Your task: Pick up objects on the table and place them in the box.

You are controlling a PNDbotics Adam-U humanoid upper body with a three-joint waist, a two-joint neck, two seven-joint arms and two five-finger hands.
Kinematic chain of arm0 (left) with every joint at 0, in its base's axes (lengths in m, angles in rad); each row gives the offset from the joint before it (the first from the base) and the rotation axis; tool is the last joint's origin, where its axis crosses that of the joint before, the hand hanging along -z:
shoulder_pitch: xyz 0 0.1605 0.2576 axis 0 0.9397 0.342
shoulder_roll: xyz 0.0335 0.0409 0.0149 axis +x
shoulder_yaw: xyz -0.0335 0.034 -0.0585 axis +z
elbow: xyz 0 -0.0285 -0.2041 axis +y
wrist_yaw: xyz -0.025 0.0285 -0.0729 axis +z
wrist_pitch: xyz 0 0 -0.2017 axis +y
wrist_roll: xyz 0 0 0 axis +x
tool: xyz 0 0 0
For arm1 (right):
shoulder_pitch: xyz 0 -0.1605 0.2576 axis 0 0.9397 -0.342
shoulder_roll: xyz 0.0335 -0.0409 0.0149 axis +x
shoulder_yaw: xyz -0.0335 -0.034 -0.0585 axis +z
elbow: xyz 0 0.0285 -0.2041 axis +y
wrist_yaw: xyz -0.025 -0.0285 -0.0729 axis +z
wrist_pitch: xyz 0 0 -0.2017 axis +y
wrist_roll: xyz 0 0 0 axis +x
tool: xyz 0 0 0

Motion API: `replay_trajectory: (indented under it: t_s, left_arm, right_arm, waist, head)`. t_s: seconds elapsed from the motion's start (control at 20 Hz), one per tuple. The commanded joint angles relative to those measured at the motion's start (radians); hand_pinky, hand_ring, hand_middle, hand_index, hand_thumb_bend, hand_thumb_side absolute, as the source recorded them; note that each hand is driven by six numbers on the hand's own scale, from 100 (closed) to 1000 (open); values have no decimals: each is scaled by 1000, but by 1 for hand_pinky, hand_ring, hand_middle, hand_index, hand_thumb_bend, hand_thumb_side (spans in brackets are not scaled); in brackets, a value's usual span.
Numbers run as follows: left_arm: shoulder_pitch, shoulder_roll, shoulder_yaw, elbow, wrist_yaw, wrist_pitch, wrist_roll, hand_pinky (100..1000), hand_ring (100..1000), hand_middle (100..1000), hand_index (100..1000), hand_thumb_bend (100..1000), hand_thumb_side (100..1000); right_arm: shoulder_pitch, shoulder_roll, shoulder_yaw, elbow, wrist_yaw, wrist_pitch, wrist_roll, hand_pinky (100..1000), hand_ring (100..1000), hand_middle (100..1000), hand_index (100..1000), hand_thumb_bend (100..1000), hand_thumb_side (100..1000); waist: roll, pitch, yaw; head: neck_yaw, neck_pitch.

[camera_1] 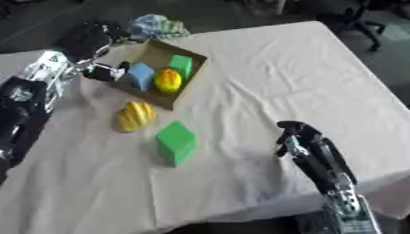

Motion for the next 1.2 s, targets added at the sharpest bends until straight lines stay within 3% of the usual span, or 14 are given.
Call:
replay_trajectory:
  t_s: [0.05,0.2,0.4,1.2]
  left_arm:
    - [-28,92,-57,-91,155,-132,-227,817,770,798,873,194,306]
    - [-26,129,-126,-140,250,-190,-439,815,771,797,866,252,337]
    - [-6,124,-191,-155,298,-214,-576,811,771,802,870,276,350]
    - [54,50,-223,-77,272,-233,-633,795,750,798,872,221,380]
  right_arm:
    - [-6,-22,-9,-12,4,-2,-5,511,417,473,747,100,572]
    - [-6,-26,-11,-13,5,-2,-8,511,417,472,747,100,569]
    - [-7,-27,-10,-14,4,-3,-8,511,416,472,747,100,565]
    - [-6,-25,-8,-13,4,-4,-6,513,416,471,748,100,566]
  waist:
    - [3,-10,3]
    - [7,-11,6]
    - [5,-11,3]
    - [0,-10,4]
  head:
    - [-10,-4]
    - [-13,-4]
    - [-16,-4]
    - [-17,-4]
